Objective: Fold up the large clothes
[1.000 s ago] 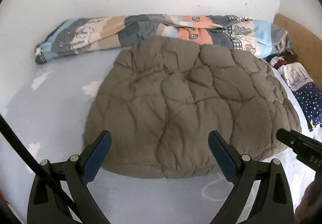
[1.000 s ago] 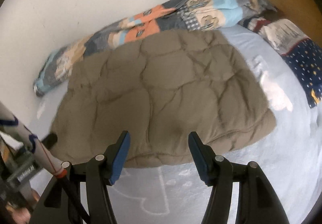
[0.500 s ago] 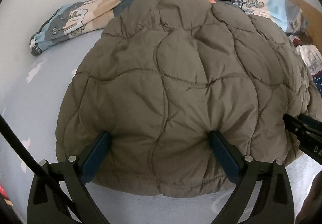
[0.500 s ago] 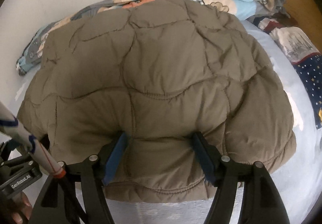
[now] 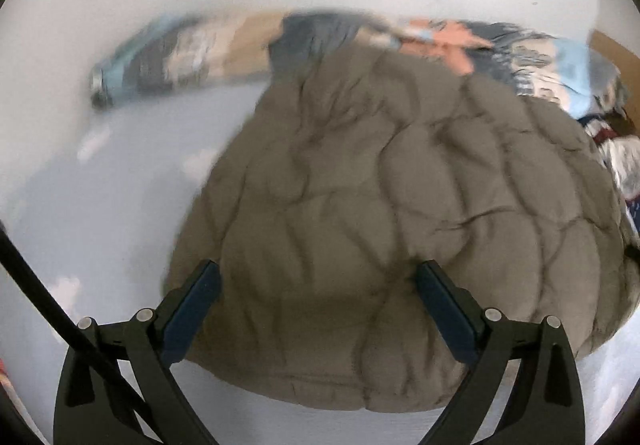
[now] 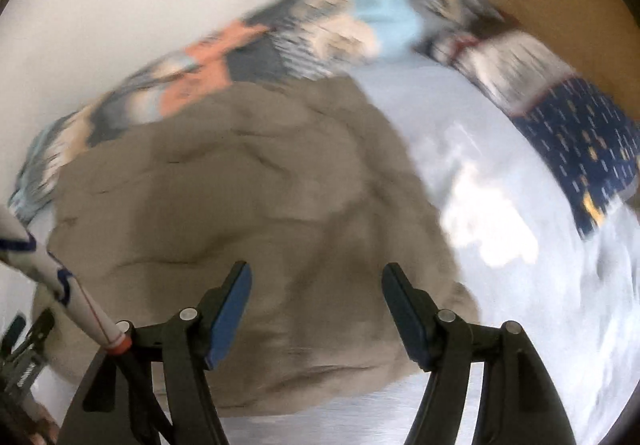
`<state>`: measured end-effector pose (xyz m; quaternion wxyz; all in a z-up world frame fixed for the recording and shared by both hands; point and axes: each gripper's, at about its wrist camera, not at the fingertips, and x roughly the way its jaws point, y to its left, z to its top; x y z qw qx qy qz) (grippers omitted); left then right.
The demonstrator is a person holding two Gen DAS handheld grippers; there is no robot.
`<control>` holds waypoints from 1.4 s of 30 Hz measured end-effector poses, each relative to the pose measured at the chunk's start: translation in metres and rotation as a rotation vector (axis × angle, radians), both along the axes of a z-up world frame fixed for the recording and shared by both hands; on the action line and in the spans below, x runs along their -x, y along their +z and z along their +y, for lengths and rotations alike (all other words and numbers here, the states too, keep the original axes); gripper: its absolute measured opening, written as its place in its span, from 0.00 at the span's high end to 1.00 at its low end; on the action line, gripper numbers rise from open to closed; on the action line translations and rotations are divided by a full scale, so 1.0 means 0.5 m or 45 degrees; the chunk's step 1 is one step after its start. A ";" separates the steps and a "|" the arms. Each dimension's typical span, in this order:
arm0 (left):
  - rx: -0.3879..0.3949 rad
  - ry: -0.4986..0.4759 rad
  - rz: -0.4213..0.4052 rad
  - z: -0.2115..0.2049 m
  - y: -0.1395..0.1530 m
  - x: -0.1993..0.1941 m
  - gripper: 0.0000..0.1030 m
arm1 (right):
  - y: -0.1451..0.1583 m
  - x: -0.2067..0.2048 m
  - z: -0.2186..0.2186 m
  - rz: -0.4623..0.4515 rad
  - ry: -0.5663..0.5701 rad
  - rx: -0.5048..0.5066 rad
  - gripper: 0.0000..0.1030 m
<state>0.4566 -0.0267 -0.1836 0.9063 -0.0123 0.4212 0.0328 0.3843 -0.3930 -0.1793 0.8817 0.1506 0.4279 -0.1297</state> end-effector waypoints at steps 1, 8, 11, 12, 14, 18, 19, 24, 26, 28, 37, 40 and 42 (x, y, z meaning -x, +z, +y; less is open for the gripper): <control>0.034 -0.004 0.051 0.006 -0.013 -0.010 0.03 | -0.015 -0.003 -0.014 0.033 -0.026 -0.022 0.30; -0.025 -0.028 -0.070 -0.018 0.027 0.018 0.04 | -0.028 -0.002 -0.006 0.074 -0.072 -0.044 0.28; -0.052 -0.066 -0.163 -0.048 0.054 0.038 0.04 | 0.012 0.017 0.042 -0.044 0.000 -0.035 0.28; -0.067 -0.091 -0.187 -0.063 0.060 0.044 0.04 | 0.019 0.019 0.060 -0.067 0.037 -0.024 0.28; -0.098 -0.162 -0.208 -0.094 0.059 0.055 0.04 | 0.029 0.016 0.112 -0.096 0.152 -0.011 0.29; -0.149 -0.216 -0.160 -0.122 0.035 0.050 0.04 | 0.016 0.003 0.187 -0.070 0.287 0.062 0.29; -0.159 -0.212 -0.132 -0.123 0.023 0.045 0.04 | 0.005 -0.003 0.196 -0.044 0.304 0.080 0.29; -0.142 -0.201 -0.099 -0.123 0.005 0.036 0.03 | -0.026 -0.016 0.194 0.020 0.320 0.074 0.27; -0.163 -0.202 -0.118 -0.126 0.007 0.042 0.04 | -0.021 -0.016 0.194 0.016 0.316 0.070 0.27; -0.176 -0.206 -0.139 -0.129 0.012 0.048 0.04 | -0.009 -0.008 0.192 -0.019 0.302 0.054 0.27; -0.197 -0.197 -0.190 -0.131 0.025 0.057 0.04 | 0.009 -0.007 0.152 -0.053 0.220 0.064 0.27; -0.204 -0.197 -0.201 -0.132 0.026 0.059 0.04 | 0.000 -0.012 0.135 -0.025 0.191 0.046 0.27; -0.209 -0.199 -0.203 -0.133 0.024 0.059 0.04 | -0.007 -0.014 0.129 -0.011 0.187 0.027 0.27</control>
